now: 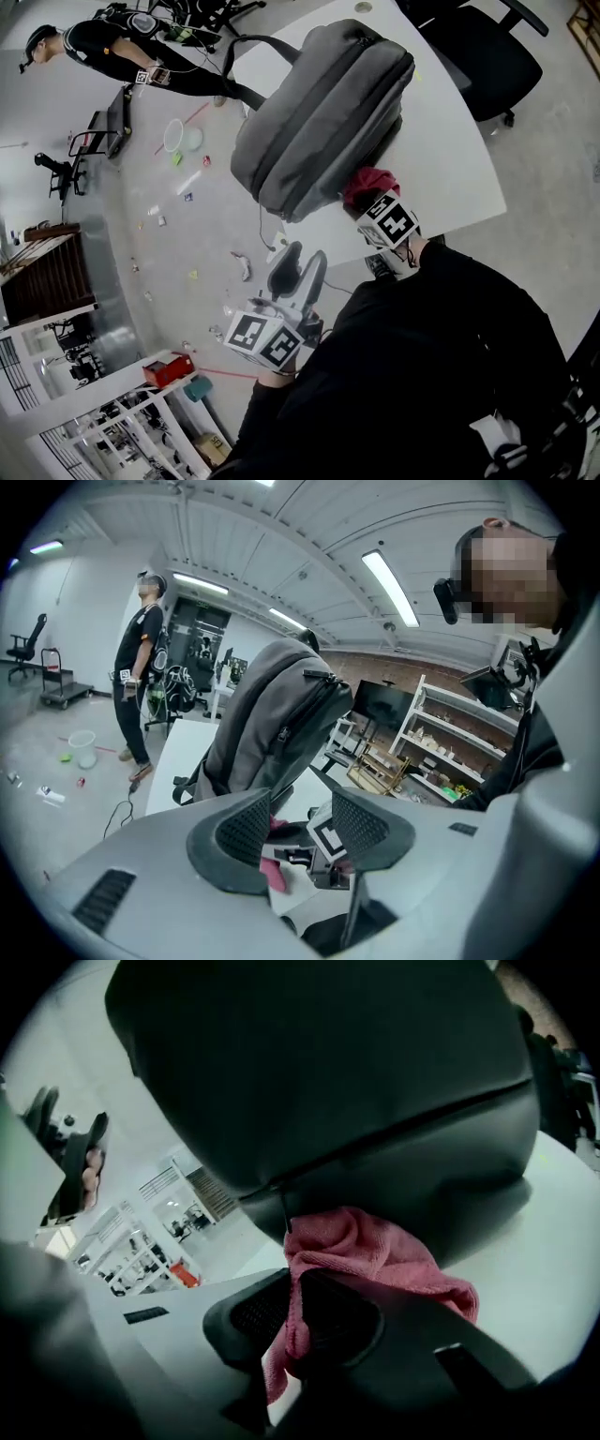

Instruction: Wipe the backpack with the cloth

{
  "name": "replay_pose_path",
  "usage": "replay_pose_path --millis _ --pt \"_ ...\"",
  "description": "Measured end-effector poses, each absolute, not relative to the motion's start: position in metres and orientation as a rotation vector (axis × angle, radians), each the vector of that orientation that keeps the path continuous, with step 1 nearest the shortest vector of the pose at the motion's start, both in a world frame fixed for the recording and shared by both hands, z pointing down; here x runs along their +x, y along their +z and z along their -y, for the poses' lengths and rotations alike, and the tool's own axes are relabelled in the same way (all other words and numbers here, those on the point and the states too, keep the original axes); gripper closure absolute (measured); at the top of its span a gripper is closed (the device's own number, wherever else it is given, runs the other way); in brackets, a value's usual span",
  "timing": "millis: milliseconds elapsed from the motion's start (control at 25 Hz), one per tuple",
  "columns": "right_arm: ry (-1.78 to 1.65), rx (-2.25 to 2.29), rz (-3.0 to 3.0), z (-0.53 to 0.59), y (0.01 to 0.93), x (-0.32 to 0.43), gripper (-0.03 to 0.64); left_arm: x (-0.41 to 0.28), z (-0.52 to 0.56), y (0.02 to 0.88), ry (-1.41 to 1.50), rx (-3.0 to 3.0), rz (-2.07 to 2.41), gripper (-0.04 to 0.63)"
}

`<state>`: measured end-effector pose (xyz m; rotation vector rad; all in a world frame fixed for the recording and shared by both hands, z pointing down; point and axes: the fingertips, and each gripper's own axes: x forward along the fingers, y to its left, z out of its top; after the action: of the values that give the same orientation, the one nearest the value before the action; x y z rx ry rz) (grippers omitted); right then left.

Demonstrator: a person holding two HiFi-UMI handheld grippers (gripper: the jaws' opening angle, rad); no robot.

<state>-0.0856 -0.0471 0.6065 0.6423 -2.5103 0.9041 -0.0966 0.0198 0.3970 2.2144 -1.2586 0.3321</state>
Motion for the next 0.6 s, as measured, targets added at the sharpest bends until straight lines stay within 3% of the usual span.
replay_pose_path --millis 160,400,600 --pt "0.875 0.451 2.531 -0.013 0.600 -0.107 0.574 -0.100 -0.047 0.408 0.340 2.187 1.288 0.376" --pt "0.901 0.284 2.659 -0.040 0.532 -0.132 0.574 -0.169 -0.085 0.459 0.617 2.151 1.449 0.374" --pt "0.815 0.128 2.822 -0.061 0.441 -0.138 0.574 -0.175 -0.087 0.462 0.587 2.338 1.429 0.289"
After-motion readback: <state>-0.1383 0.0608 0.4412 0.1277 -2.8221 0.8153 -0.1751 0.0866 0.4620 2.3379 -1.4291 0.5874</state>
